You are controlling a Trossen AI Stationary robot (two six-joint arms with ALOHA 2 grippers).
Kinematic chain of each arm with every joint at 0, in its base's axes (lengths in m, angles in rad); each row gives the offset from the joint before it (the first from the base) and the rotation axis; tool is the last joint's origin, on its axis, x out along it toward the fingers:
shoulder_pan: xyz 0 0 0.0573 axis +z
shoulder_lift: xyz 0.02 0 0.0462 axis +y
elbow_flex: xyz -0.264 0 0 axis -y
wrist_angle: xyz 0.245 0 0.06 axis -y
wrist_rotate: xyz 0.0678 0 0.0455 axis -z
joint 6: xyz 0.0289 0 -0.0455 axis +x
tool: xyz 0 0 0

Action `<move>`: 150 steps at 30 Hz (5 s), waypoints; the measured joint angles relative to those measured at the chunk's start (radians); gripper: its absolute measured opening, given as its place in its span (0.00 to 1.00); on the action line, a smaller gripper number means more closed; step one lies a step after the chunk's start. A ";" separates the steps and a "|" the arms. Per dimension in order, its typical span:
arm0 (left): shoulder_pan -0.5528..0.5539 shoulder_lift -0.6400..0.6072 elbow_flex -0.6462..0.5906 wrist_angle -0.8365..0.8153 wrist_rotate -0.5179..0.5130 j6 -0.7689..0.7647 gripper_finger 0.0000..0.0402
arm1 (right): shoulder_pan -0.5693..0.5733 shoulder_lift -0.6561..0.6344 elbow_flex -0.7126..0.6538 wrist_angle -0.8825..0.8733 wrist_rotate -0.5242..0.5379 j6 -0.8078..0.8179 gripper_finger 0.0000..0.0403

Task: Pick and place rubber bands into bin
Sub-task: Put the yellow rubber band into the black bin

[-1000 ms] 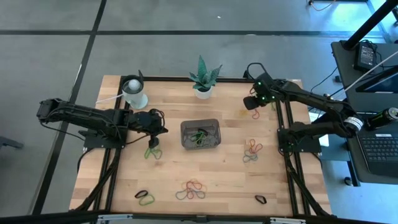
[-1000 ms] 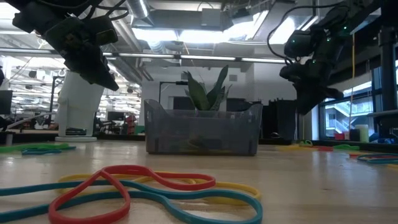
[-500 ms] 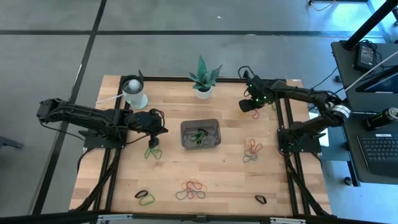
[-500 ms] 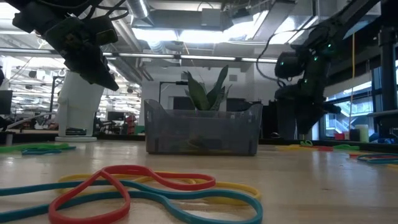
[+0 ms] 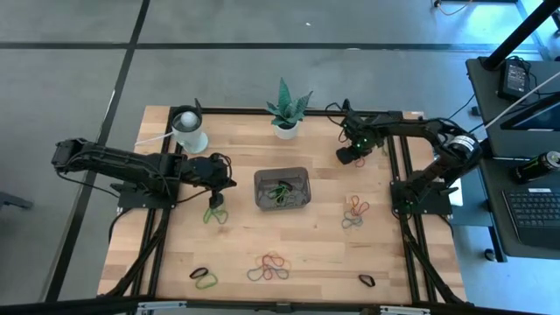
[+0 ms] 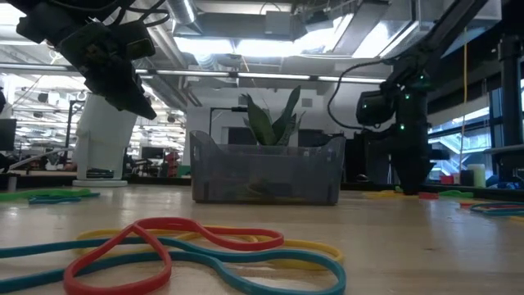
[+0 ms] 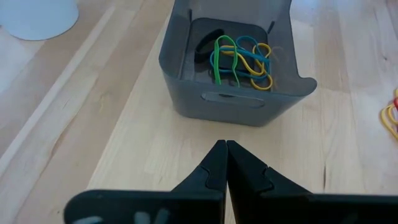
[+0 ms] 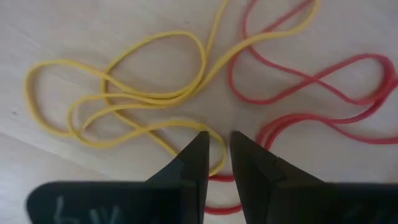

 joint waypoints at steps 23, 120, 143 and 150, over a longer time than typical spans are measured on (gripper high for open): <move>0.000 0.000 0.000 0.000 0.000 0.002 0.00 | 0.096 -0.128 0.037 -0.116 0.049 0.031 0.00; 0.000 0.000 0.000 0.000 -0.076 0.048 0.00 | 0.450 -0.332 -0.134 -0.169 0.135 0.594 0.06; 0.000 0.000 0.000 0.000 -0.076 0.045 0.00 | 0.336 -0.310 -0.039 0.171 0.153 0.232 0.37; 0.000 0.000 0.000 0.000 -0.079 0.045 0.00 | 0.322 -0.188 0.011 0.173 0.102 0.169 0.38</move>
